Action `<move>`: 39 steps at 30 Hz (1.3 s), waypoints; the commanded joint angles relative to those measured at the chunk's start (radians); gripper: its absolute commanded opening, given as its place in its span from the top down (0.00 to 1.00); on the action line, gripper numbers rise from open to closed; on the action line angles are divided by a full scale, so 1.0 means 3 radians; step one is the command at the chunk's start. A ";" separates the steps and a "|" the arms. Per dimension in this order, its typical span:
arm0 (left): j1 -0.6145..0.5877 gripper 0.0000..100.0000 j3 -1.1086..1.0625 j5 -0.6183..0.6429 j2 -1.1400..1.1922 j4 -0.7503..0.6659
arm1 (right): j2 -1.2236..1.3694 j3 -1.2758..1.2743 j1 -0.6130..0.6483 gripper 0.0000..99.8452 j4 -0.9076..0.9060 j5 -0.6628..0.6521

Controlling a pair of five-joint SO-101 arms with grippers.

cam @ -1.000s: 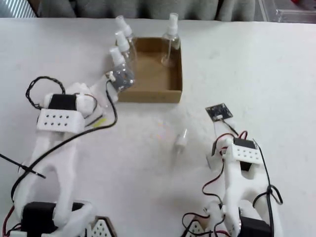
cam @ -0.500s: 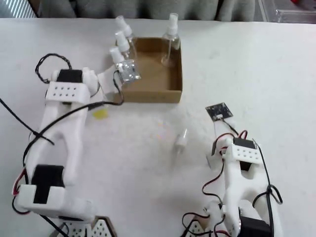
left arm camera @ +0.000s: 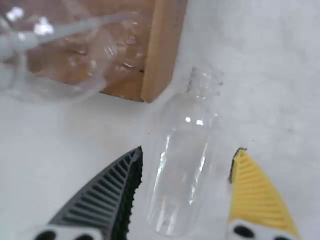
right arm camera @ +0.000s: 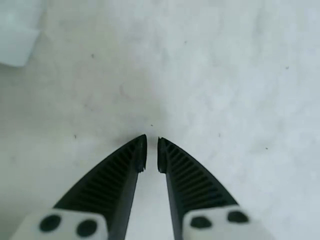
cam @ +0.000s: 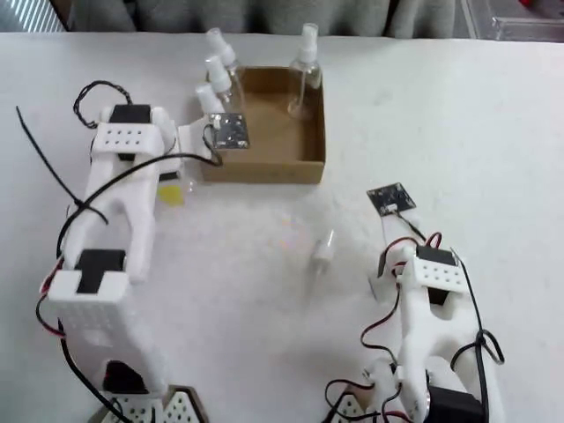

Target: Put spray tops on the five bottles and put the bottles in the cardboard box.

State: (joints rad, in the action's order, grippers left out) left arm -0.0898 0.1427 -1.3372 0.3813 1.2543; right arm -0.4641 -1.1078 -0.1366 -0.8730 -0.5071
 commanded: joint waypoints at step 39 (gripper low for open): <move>-0.0192 0.73 0.1376 0.0036 0.1256 0.1345 | -0.0043 0.0010 0.0038 0.98 0.0090 -0.0010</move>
State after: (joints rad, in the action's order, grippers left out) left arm -0.1174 0.5524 -1.3341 0.7710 1.7146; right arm -0.4641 -1.1078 -0.1289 -0.8562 -0.5071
